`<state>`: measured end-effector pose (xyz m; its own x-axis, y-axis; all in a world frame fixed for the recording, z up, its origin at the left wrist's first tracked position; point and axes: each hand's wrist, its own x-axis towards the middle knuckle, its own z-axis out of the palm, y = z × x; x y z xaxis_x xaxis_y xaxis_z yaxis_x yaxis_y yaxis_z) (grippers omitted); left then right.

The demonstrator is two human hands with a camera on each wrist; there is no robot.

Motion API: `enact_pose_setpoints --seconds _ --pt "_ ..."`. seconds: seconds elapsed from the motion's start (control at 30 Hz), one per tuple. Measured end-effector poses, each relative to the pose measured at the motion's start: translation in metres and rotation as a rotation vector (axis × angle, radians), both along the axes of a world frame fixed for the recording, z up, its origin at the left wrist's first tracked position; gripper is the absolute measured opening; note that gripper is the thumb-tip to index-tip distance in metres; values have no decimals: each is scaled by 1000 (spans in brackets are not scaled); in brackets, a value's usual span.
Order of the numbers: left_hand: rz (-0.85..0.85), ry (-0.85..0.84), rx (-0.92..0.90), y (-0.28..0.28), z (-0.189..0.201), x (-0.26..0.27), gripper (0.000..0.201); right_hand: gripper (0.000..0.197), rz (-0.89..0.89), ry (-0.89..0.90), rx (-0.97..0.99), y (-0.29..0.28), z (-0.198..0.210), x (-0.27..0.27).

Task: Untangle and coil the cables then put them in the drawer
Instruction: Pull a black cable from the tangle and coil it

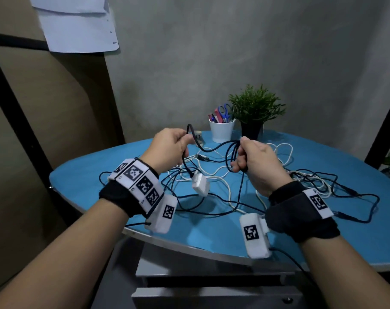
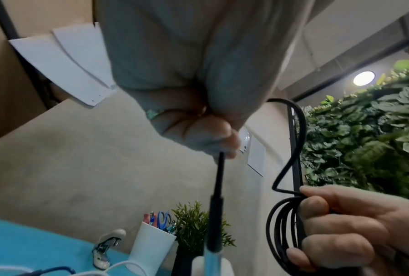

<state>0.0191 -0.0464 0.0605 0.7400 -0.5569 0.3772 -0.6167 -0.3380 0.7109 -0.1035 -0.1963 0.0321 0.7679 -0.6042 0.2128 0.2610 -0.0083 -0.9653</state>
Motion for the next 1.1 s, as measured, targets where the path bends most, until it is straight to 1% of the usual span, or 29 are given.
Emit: enact_pose_setpoints --seconds 0.07,0.17,0.3,0.37,0.47,0.53,0.57,0.6,0.63,0.7,0.73,0.77,0.8,0.83,0.87,0.9,0.93,1.0,1.03,1.1 --pt "33 -26 39 9 -2 -5 27 35 65 -70 125 6 5 -3" --pt "22 -33 196 21 -6 -15 33 38 154 -214 336 10 18 -9" --pt "31 -65 382 33 -15 -17 33 40 224 -470 626 11 38 -14" --pt "-13 -102 441 38 -17 -19 33 38 262 -585 700 11 47 -14" --pt "-107 -161 482 43 -16 -27 29 32 225 -627 702 12 57 -11" --pt "-172 -147 508 44 -17 -30 22 27 170 -617 652 15 59 -5" --pt "-193 -127 525 45 -18 -30 19 24 122 -606 581 16 59 -3" --pt "-203 -88 528 46 -20 -30 16 21 55 -572 465 16 59 1" --pt "-211 -24 498 46 -21 -29 14 18 -29 -498 287 16 57 3" --pt "-234 99 372 44 -22 -29 13 14 -218 -262 -223 14 51 10" --pt "-240 118 299 43 -20 -28 14 18 -265 -130 -479 13 46 15" --pt "-243 115 219 40 -17 -28 15 20 -272 3 -694 12 41 19" --pt "-254 102 135 37 -13 -27 17 20 -262 120 -849 11 37 22" --pt "-265 90 44 34 -9 -26 20 20 -233 216 -926 10 34 24" --pt "-270 87 -47 31 -4 -25 21 21 -188 281 -927 9 32 26" --pt "-263 94 -134 28 0 -23 22 24 -133 314 -879 8 30 26" --pt "-249 105 -209 24 3 -19 22 30 -72 307 -792 6 27 26" --pt "-213 122 -306 11 6 -10 23 44 77 232 -568 5 22 26" --pt "-197 131 -331 4 6 -5 23 47 163 185 -456 6 19 24" --pt "-177 168 -346 -14 1 5 24 38 287 90 -280 8 14 25"
